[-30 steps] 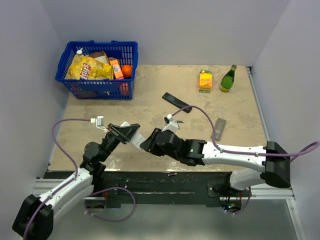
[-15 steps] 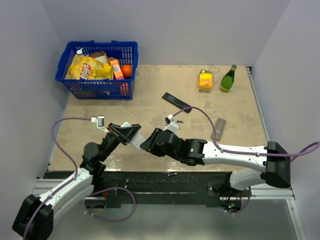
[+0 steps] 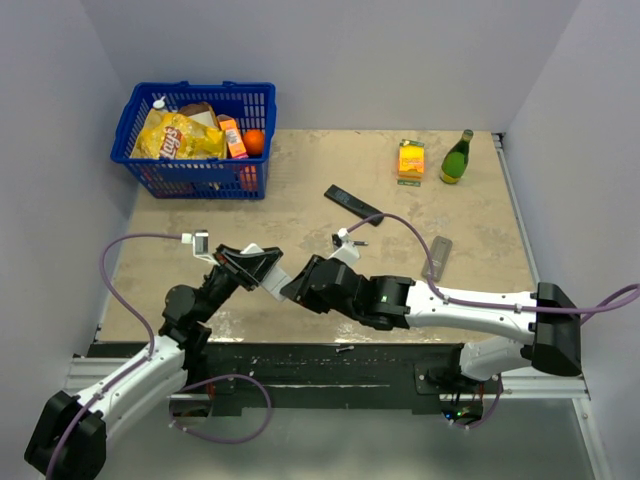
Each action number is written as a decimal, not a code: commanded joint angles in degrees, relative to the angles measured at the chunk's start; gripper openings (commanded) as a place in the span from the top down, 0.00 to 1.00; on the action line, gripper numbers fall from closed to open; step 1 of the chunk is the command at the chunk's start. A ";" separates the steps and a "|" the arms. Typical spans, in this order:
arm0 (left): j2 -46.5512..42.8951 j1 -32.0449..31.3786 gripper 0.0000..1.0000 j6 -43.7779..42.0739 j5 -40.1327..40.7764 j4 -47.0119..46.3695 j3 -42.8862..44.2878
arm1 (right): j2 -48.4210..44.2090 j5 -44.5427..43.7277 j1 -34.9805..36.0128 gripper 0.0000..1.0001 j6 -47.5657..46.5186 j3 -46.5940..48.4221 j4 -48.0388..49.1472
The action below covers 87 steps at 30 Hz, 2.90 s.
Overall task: Load the batteries into the remote control
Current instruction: Load the battery cover into the remote control, then place the remote control at the center of the board.
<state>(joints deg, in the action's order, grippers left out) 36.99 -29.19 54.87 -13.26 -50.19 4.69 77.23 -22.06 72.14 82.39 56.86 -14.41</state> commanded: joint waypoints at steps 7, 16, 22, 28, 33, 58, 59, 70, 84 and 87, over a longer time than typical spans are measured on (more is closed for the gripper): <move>0.80 -3.33 1.00 2.52 -4.59 -9.48 1.55 | 2.57 -5.71 -0.42 0.68 0.23 5.54 1.41; 1.06 -7.19 1.00 2.70 -3.27 -9.75 -0.03 | 3.19 -7.47 -0.42 0.68 -3.11 8.09 5.70; 1.77 -9.13 1.00 1.38 -2.30 -9.48 -0.29 | 1.70 -8.17 -0.42 0.69 -6.53 7.39 11.60; 1.77 -9.92 1.00 -0.38 -3.18 -7.46 0.06 | -1.81 -9.31 -0.51 0.69 -10.75 5.37 16.60; 2.64 -11.33 1.00 -1.43 -3.27 -7.11 0.14 | -2.26 -8.44 -0.68 0.69 -14.62 5.72 18.55; 2.91 -9.92 1.00 -6.36 13.52 33.40 22.03 | -9.14 7.21 -0.51 0.02 -67.08 4.22 2.90; 2.91 -9.92 1.00 -6.10 13.52 33.58 22.12 | -7.81 6.78 -0.33 0.02 -67.71 5.01 2.64; 3.26 -9.92 1.00 -3.98 10.88 33.15 22.38 | 0.02 1.50 0.46 0.04 -70.87 5.63 10.11; 4.05 -9.92 0.95 -3.46 9.82 31.38 22.38 | 2.05 1.85 0.55 0.73 -71.41 5.46 11.34; 2.91 -9.92 0.80 -4.59 11.23 32.78 22.47 | 0.73 1.67 0.55 0.93 -70.70 4.23 11.08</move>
<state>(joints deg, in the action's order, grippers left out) 41.50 -38.98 50.35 -1.89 -16.08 24.56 80.47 -19.97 72.38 12.14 61.39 -5.61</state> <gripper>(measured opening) 0.260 0.590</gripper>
